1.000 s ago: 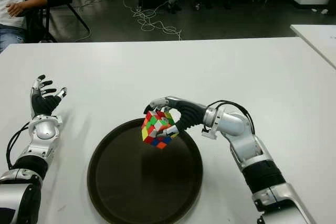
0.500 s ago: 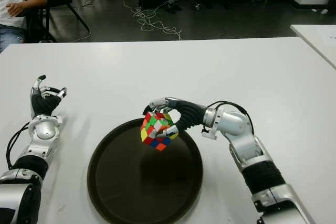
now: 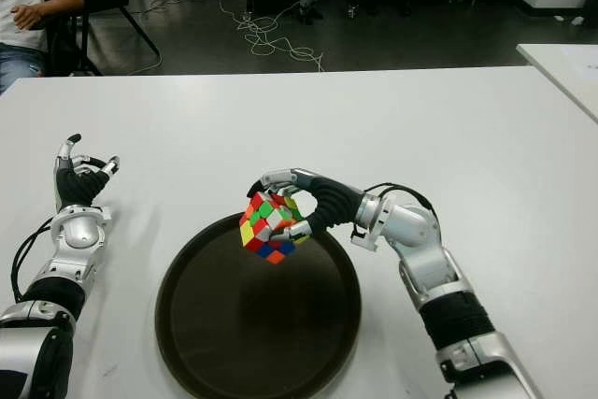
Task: Pick up the Rubik's Cube and put it in the plate
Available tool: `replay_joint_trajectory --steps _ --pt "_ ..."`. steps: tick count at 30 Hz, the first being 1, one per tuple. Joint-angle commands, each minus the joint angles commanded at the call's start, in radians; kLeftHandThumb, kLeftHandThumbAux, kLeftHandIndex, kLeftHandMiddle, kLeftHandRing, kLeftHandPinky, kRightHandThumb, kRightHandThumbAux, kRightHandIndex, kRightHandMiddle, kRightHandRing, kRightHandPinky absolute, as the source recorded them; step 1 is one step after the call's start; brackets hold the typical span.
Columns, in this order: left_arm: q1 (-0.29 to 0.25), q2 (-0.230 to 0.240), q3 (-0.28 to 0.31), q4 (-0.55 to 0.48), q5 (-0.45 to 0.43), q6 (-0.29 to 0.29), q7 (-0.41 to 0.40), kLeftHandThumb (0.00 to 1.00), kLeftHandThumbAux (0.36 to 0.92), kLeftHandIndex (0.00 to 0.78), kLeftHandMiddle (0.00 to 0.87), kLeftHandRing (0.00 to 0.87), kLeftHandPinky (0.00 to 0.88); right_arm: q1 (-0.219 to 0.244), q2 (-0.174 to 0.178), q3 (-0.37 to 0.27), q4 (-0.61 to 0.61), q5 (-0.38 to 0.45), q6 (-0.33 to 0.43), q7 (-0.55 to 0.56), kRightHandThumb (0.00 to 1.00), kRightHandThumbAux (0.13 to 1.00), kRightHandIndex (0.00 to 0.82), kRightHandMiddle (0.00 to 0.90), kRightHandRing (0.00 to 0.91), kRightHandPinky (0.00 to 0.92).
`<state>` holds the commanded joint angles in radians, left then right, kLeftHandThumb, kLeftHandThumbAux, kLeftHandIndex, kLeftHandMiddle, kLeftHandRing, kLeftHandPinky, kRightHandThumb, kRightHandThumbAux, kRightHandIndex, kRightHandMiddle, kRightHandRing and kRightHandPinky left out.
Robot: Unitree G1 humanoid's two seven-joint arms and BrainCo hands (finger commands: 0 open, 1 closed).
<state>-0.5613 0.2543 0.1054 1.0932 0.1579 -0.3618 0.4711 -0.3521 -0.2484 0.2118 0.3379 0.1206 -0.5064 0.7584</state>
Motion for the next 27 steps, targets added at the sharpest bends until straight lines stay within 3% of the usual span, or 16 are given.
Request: replay_joint_trajectory --steps 2,3,6,9,18,27 --pt "0.000 -0.001 0.000 -0.001 0.000 0.000 0.000 0.054 0.788 0.132 0.691 0.772 0.790 -0.001 0.003 -0.002 0.005 0.014 -0.001 0.011 0.162 0.695 0.369 0.411 0.433 0.418" --pt "0.000 -0.002 0.000 -0.002 0.000 0.000 0.001 0.052 0.785 0.132 0.604 0.707 0.722 -0.002 0.004 -0.003 0.008 0.022 -0.002 0.018 0.104 0.664 0.303 0.325 0.344 0.332" --pt "0.002 -0.003 0.001 -0.003 -0.003 -0.005 -0.001 0.053 0.783 0.132 0.482 0.615 0.626 -0.010 0.014 -0.004 0.033 0.041 -0.011 0.040 0.034 0.622 0.185 0.184 0.199 0.190" --pt "0.004 -0.004 0.003 -0.005 -0.005 -0.009 -0.002 0.059 0.792 0.128 0.475 0.644 0.673 -0.019 0.031 -0.005 0.079 0.057 -0.035 0.063 0.011 0.621 0.100 0.095 0.105 0.105" --pt "0.003 -0.004 0.003 -0.007 -0.006 -0.001 -0.004 0.024 0.808 0.104 0.587 0.730 0.760 -0.044 0.049 -0.022 0.146 0.080 -0.072 0.114 0.000 0.645 0.010 0.008 0.007 0.019" --pt "0.007 -0.002 0.002 -0.014 -0.004 -0.003 0.000 0.041 0.799 0.125 0.523 0.664 0.684 -0.067 0.052 -0.030 0.184 0.067 -0.098 0.137 0.000 0.658 0.014 0.015 0.004 0.011"
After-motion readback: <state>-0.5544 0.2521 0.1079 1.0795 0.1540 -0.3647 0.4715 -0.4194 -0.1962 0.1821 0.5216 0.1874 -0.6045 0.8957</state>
